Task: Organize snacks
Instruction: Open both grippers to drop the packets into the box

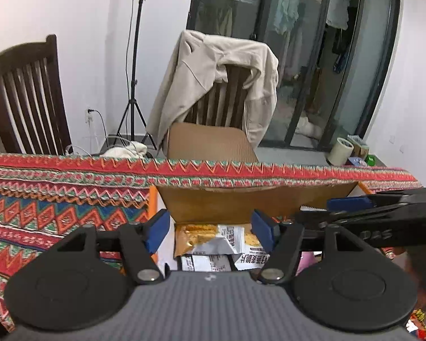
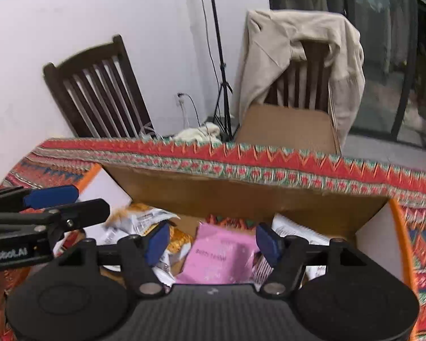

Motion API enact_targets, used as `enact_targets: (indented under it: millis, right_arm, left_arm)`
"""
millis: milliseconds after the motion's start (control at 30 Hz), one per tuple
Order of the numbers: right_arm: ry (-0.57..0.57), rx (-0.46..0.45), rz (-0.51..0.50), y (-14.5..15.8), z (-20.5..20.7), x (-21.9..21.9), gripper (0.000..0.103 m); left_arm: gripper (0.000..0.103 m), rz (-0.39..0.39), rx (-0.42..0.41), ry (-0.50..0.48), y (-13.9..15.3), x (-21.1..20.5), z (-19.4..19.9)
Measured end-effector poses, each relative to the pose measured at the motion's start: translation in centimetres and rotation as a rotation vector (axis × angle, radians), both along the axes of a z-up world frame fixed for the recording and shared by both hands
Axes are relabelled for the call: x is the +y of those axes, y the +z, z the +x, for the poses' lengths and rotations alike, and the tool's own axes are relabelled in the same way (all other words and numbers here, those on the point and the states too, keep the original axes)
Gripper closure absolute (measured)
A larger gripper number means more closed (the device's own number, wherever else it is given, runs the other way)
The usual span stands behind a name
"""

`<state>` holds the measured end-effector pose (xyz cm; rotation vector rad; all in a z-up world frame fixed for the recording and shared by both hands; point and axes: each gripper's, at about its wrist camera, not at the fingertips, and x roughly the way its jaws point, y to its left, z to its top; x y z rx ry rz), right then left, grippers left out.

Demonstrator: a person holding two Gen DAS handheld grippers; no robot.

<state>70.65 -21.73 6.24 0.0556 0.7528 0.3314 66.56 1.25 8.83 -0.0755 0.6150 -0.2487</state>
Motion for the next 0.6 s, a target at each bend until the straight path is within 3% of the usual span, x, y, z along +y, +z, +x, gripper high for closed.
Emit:
enact_targets:
  millis: [233,300,433,600]
  right_arm:
    - [0.023,-0.099,-0.005,5.4,-5.6,-2.7,0.036]
    - [0.032,-0.127,-0.008,6.9,-8.0,-3.3,0.035]
    - [0.032,-0.164,0.032,8.4,-14.6,-5.5,0.026]
    - [0.046,-0.221,0.048,8.1,-24.6,-7.5,0.024]
  left_arm:
    - [0.031,0.026,-0.096,-0.021,4.2,0.0,-6.4]
    - [0.024,0.028,-0.117,-0.026,5.2,0.1,-8.9]
    - [0.020,0.009,-0.156,-0.046,6.0,0.9,-16.1]
    - [0.010,0.081,-0.251,-0.044,5.0,0.8,-26.1]
